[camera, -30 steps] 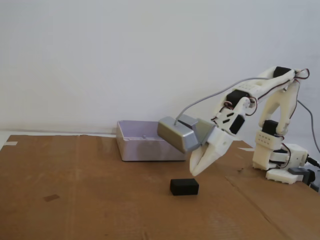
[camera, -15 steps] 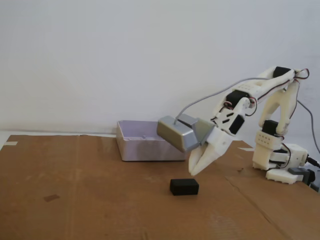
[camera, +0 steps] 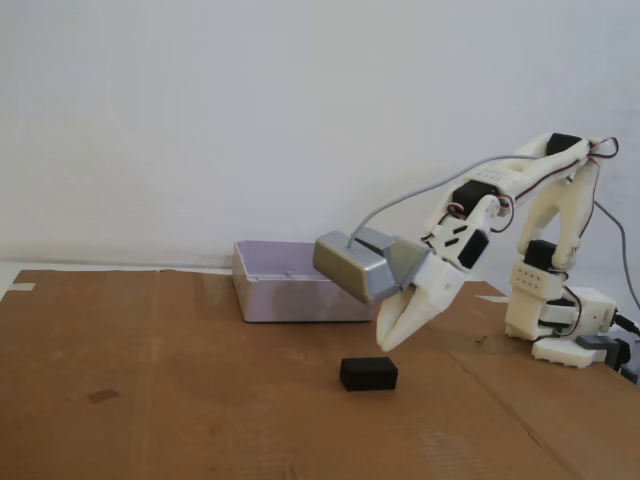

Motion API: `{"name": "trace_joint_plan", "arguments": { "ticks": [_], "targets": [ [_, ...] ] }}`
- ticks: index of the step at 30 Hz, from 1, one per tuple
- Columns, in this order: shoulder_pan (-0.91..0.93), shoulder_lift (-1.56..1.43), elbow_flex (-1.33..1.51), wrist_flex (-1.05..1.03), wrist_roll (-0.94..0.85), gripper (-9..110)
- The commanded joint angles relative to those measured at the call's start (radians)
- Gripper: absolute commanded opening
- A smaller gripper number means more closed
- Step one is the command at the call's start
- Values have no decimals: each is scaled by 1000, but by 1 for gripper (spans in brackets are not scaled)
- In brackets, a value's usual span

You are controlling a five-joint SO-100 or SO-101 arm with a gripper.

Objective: Grasp a block and put it in the box.

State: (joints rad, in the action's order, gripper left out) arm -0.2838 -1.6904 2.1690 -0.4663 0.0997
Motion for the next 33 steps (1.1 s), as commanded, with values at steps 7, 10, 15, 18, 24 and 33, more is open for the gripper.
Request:
{"name": "trace_joint_plan", "arguments": {
  "ticks": [7, 10, 15, 18, 24, 33],
  "targets": [
    [3, -29, -129, 43, 0, 15],
    [3, -29, -129, 44, 0, 15],
    [-6, -29, -129, 44, 2, 22],
    [-8, -29, -129, 44, 0, 25],
    [-9, -28, -135, 46, -8, 25],
    [-26, 31, -196, 46, -12, 25]
  ]
}}
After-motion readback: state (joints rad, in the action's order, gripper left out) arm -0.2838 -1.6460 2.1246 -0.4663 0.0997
